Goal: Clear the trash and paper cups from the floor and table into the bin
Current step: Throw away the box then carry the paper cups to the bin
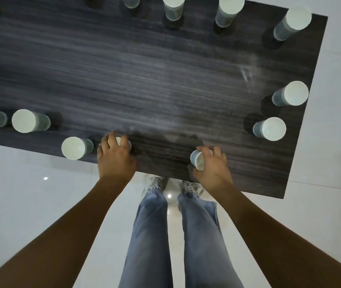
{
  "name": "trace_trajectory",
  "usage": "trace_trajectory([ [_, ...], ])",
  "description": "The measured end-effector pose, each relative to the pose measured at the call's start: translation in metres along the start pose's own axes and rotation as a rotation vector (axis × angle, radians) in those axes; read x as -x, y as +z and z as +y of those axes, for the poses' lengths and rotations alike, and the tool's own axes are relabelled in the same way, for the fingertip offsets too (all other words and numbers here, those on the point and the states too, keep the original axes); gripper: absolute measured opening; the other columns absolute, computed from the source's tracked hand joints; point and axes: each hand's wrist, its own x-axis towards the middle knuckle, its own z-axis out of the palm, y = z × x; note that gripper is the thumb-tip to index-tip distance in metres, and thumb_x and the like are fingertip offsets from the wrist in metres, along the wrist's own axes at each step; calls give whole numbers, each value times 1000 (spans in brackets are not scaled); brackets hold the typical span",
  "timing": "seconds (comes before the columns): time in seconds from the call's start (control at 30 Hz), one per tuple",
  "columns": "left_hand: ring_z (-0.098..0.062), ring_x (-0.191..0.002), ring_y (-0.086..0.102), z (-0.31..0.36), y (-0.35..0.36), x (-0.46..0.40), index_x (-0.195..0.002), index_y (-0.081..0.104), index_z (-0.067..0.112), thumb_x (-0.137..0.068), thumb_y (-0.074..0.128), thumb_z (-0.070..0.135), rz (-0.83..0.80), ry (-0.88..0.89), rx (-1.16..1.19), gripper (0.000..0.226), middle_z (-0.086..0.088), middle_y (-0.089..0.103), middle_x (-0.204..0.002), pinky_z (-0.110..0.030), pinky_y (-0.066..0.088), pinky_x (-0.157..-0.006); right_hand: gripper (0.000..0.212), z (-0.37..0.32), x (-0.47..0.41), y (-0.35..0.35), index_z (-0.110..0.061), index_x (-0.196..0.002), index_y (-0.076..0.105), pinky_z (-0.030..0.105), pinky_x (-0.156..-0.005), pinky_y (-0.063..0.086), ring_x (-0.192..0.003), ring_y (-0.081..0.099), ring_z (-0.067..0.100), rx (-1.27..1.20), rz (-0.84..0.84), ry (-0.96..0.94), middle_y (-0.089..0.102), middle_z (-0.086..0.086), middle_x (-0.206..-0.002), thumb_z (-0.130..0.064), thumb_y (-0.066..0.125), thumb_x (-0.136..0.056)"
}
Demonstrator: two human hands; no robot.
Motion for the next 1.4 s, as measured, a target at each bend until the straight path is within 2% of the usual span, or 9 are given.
trace_trajectory([
  [0.13,-39,-139,23,-17,12,-17,-141,32,18,-83,68,36,-73,14,-3,71,-14,23,-152,-52,27,-112,62,-15,2,19,-24,-139,36,39,-104,41,-128,34,26,-38,26,21,34,6,-139,-20,67,-86],
  [0.2,-39,-137,25,-22,18,-21,-140,31,19,-82,70,32,-101,39,13,72,-14,24,-151,-52,33,-108,63,-19,4,30,-23,-140,37,38,-105,40,-129,34,26,-51,38,23,35,6,-139,-21,68,-86],
  [0.37,-36,-126,39,-31,18,-20,-137,33,15,-83,69,24,-92,126,59,66,-16,35,-139,-47,45,-98,70,-26,15,50,-23,-141,35,35,-103,38,-128,36,25,-129,100,89,38,5,-140,-21,73,-81],
  [0.6,-30,-127,40,-23,-29,6,-139,29,18,-80,72,25,-169,269,35,73,-8,40,-138,-40,45,-98,67,-37,65,32,-20,-133,40,30,-99,42,-121,44,23,-242,212,178,41,4,-136,-23,78,-77],
  [0.8,-27,-122,42,20,-78,55,-132,38,18,-80,71,24,-165,437,-30,62,-6,42,-134,-38,47,-91,62,-25,139,1,-20,-128,45,29,-97,44,-118,44,22,-353,376,275,43,6,-132,-23,78,-77],
  [0.93,-25,-126,37,67,-102,103,-132,41,18,-80,71,25,-159,603,-74,61,-5,38,-135,-40,47,-91,61,2,206,-12,-19,-127,46,27,-91,45,-118,44,24,-424,499,337,43,6,-130,-23,79,-76],
  [1.1,-27,-126,33,133,-102,188,-137,41,13,-83,66,25,-141,872,-174,61,-9,35,-134,-40,45,-92,60,57,306,2,-21,-130,46,33,-84,49,-119,39,24,-503,620,412,40,5,-129,-20,73,-76],
  [1.23,-27,-121,38,181,-73,284,-138,41,14,-83,65,27,-141,1077,-245,60,-9,39,-128,-38,45,-89,58,118,399,44,-23,-132,44,38,-81,51,-118,36,21,-563,739,526,38,2,-129,-21,67,-78],
  [1.4,-27,-121,38,218,-12,429,-138,39,14,-84,65,29,-167,1297,-371,62,-10,38,-130,-41,49,-90,62,198,525,110,-22,-135,42,35,-80,50,-121,34,22,-653,834,713,34,3,-131,-21,69,-78],
])
